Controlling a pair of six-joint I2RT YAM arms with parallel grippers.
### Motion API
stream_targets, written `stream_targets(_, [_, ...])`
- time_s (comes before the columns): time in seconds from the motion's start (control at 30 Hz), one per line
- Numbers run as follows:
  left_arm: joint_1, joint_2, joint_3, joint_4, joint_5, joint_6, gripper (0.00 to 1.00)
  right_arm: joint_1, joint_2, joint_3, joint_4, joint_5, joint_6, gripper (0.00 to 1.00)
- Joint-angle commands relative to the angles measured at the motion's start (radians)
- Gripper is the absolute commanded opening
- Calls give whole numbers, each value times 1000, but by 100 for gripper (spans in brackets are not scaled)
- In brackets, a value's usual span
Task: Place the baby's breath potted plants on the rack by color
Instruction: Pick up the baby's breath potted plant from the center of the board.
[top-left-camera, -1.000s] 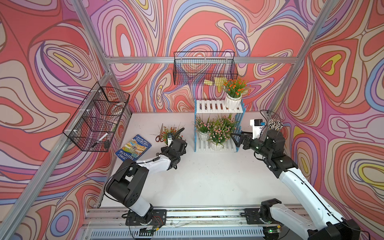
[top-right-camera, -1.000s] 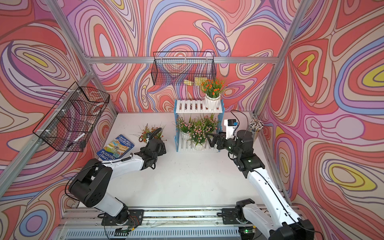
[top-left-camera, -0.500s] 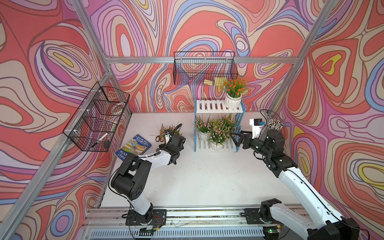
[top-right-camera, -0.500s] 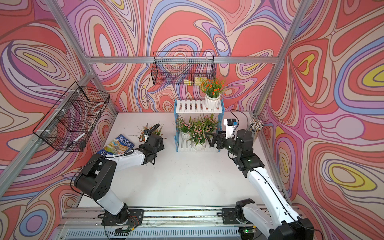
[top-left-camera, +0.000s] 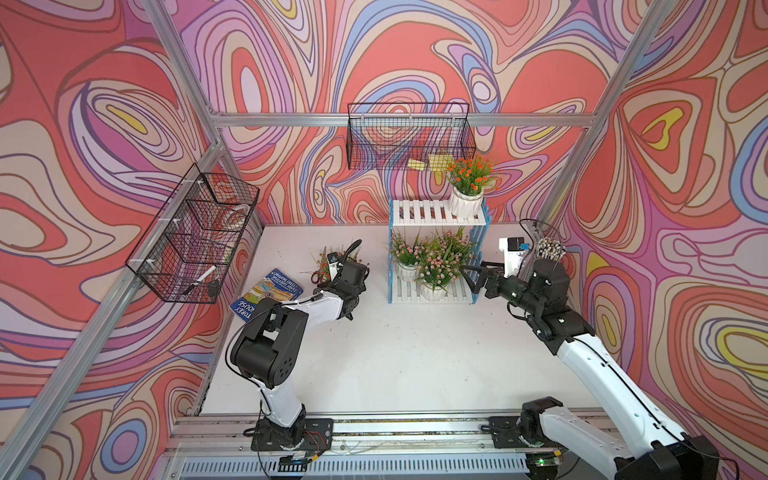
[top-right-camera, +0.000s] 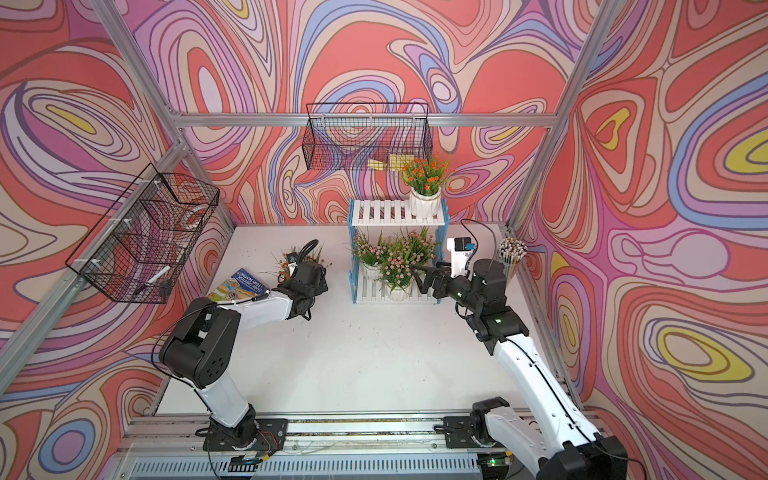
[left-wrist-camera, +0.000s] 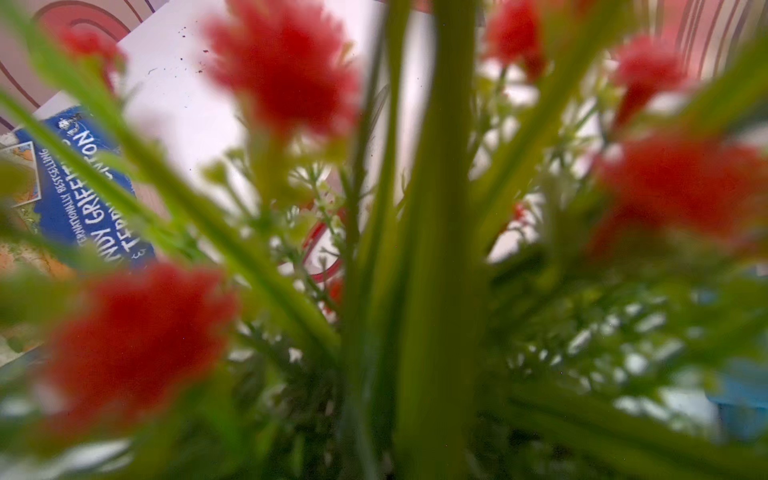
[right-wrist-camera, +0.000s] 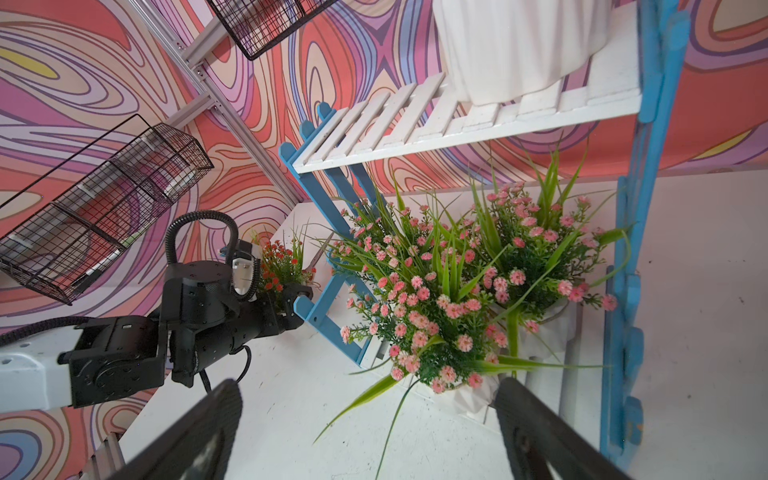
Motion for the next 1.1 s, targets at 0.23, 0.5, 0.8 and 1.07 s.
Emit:
stream_targets(0.23, [27,52,51,-54,29,-3,96,1,5,0,7,-13,-12,98])
stream_targets(0.5, [27,55,41,-37,42,30,79,1,4,-8,11,-14,-6,98])
stream_targets(0.8, [27,24,41,-41,60,52,67,0,5,-19,25,-14,1,98])
stream_targets(1.07, [25,-26,32,-54,74,65,66,1,7,-22,35,-6,2,98])
